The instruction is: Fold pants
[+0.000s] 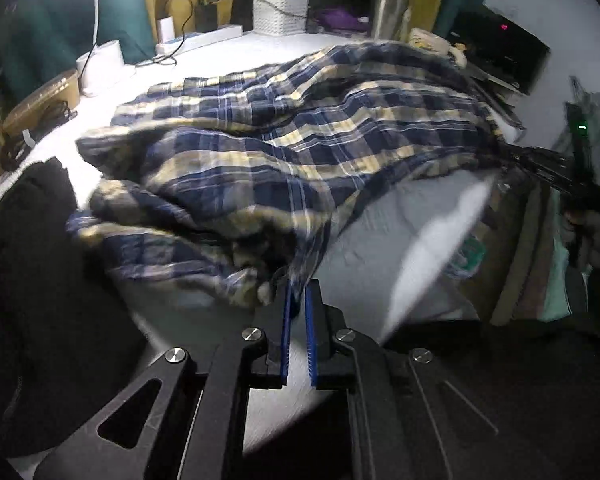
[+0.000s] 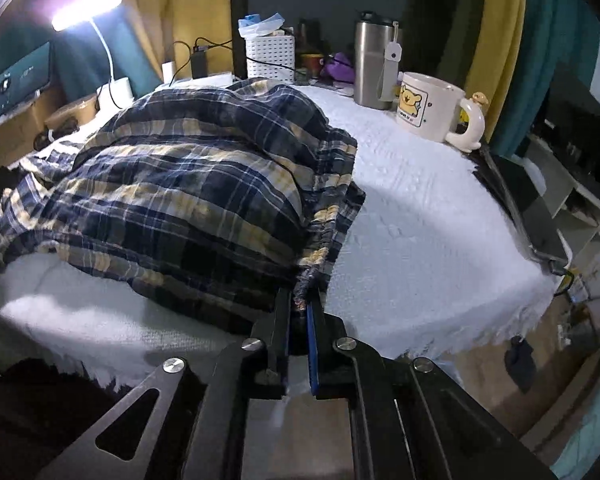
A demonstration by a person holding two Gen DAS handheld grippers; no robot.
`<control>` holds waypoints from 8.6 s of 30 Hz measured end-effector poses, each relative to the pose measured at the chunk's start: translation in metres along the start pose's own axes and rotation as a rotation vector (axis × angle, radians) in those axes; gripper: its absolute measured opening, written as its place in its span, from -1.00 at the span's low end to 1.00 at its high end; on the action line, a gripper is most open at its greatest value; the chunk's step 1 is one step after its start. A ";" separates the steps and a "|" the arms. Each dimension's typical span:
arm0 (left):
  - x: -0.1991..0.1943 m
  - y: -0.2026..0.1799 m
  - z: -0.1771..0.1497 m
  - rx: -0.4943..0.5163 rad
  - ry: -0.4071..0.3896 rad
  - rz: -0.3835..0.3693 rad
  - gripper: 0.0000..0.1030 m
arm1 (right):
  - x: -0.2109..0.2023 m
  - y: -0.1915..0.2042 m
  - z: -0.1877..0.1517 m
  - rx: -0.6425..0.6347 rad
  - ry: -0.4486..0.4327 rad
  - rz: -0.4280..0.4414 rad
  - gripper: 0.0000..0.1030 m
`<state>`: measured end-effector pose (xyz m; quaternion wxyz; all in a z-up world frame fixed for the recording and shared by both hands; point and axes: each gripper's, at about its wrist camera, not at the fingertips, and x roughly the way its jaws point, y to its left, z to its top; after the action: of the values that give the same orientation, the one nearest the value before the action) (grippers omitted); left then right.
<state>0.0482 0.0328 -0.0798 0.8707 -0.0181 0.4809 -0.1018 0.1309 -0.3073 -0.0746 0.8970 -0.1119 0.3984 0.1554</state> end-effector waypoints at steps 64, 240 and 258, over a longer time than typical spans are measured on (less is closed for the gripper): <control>-0.045 0.050 -0.003 -0.051 -0.117 -0.119 0.36 | 0.018 -0.045 0.050 0.135 -0.031 -0.022 0.42; -0.030 0.042 0.006 -0.029 -0.132 -0.266 -0.89 | 0.004 0.150 0.071 -0.100 -0.153 0.238 0.39; -0.030 0.086 0.010 -0.162 -0.005 -0.089 -0.87 | 0.045 0.194 0.046 -0.193 0.024 0.289 0.42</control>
<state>0.0546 0.1222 -0.0602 0.8622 -0.1099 0.4841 -0.1010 0.1186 -0.1039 -0.0931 0.8456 -0.1410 0.4041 0.3191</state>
